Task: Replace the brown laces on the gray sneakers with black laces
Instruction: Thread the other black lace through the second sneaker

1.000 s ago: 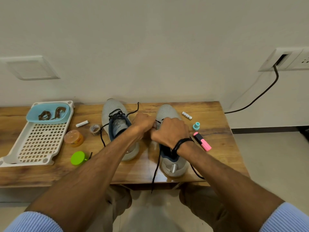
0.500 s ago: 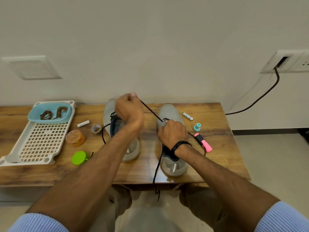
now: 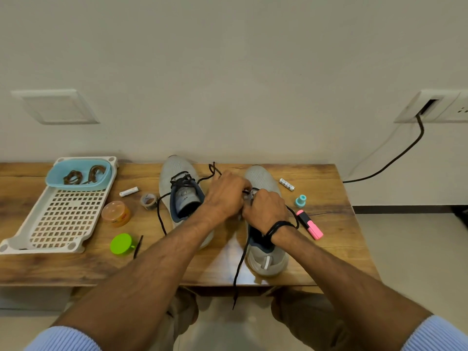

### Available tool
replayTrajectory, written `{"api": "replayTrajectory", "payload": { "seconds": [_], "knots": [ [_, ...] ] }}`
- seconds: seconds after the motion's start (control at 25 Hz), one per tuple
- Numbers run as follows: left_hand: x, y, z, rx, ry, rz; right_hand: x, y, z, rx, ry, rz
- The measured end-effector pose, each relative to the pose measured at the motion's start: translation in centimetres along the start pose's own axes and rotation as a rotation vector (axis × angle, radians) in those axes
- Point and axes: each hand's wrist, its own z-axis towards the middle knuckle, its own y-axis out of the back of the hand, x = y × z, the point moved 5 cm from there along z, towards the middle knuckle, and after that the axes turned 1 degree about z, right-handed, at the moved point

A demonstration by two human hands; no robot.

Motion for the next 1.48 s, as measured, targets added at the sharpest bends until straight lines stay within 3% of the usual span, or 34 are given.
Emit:
{"api": "replayTrajectory", "payload": {
  "seconds": [0.12,0.28,0.36,0.48,0.56,0.68,0.76,0.84,1.04,1.12,1.24,1.36,1.48],
  "knots": [
    [0.3,0.6,-0.1,-0.078,0.082,-0.032,-0.3,0.2,-0.1,-0.001,-0.028,-0.011],
    [3.8,5.2,-1.7,-0.75,0.449,-0.377,-0.7,1.1,-0.1,-0.041,-0.106,0.054],
    [4.2,5.8,-2.6,-0.852,0.581,-0.426,-0.2,1.4,-0.2,-0.047,-0.091,0.04],
    [3.5,4.4,-1.7,-0.563,0.596,-0.189,0.2,1.2,-1.1,-0.048,-0.055,-0.085],
    [2.4,3.0,-0.9,-0.434,0.414,-0.047,0.1,1.3,-1.4,-0.081,-0.033,-0.211],
    [-0.3,0.9,0.1,-0.194,0.051,-0.06,0.4,1.0,-1.2,-0.127,-0.005,-0.258],
    [-1.1,0.0,-0.1,-0.064,0.012,-0.044,0.6,0.7,-1.2,-0.117,0.01,-0.224],
    [-0.5,0.7,-0.2,-0.138,0.107,-0.151,0.7,0.7,-1.2,-0.123,0.013,-0.182],
    [3.1,4.6,-1.4,-0.659,0.533,-0.55,1.1,1.6,-1.1,-0.159,-0.016,-0.126],
    [4.7,5.1,-2.1,-0.779,0.674,-0.669,1.0,1.3,-1.3,-0.138,-0.034,-0.094],
    [5.2,4.6,-2.0,-0.626,0.7,-0.627,0.4,0.7,-1.2,-0.078,-0.054,-0.041],
    [4.0,3.0,-1.2,-0.326,0.487,-0.397,-0.4,1.2,-0.6,-0.014,-0.055,0.065],
    [2.1,1.1,0.0,-0.147,0.213,-0.323,-2.7,3.6,1.3,-0.099,-0.143,0.075]
  ]
}}
